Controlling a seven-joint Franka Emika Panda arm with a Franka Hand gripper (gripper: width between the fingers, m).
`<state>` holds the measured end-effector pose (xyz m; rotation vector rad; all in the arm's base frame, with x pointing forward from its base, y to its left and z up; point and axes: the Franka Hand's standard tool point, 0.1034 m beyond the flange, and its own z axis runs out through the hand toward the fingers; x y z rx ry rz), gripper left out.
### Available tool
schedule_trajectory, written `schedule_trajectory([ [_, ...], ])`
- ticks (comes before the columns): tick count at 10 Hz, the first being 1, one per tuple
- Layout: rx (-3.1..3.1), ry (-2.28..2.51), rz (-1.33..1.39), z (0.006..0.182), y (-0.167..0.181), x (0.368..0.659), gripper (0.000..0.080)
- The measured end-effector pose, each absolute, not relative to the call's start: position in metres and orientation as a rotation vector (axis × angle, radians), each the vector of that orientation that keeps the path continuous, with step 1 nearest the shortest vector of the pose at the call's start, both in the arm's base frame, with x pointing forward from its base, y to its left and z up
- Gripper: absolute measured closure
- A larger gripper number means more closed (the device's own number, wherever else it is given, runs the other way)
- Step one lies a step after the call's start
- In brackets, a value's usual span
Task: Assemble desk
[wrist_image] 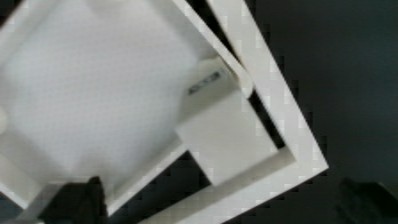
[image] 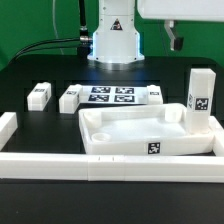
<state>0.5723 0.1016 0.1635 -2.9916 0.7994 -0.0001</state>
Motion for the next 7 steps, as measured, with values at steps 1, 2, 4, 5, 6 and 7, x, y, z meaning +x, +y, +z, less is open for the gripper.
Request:
schedule_trajectory([
  [1, -2.993, 0.8, 0.005, 0.161, 0.102, 0.571, 0.0151],
  [2, -2.995, 0.798, 0.006, 0.16, 0.102, 0.572, 0.0151],
  [4, -2.995, 0.798, 0.008, 0.159, 0.102, 0.572, 0.0151],
  [5, -2.993, 0.799, 0.006, 0.159, 0.102, 0.572, 0.0151],
  [6, -2.967, 0.81, -0.018, 0.153, 0.098, 0.563, 0.0151],
  [7, -2.968, 0.784, -0.033, 0.142, 0.089, 0.539, 0.0151],
])
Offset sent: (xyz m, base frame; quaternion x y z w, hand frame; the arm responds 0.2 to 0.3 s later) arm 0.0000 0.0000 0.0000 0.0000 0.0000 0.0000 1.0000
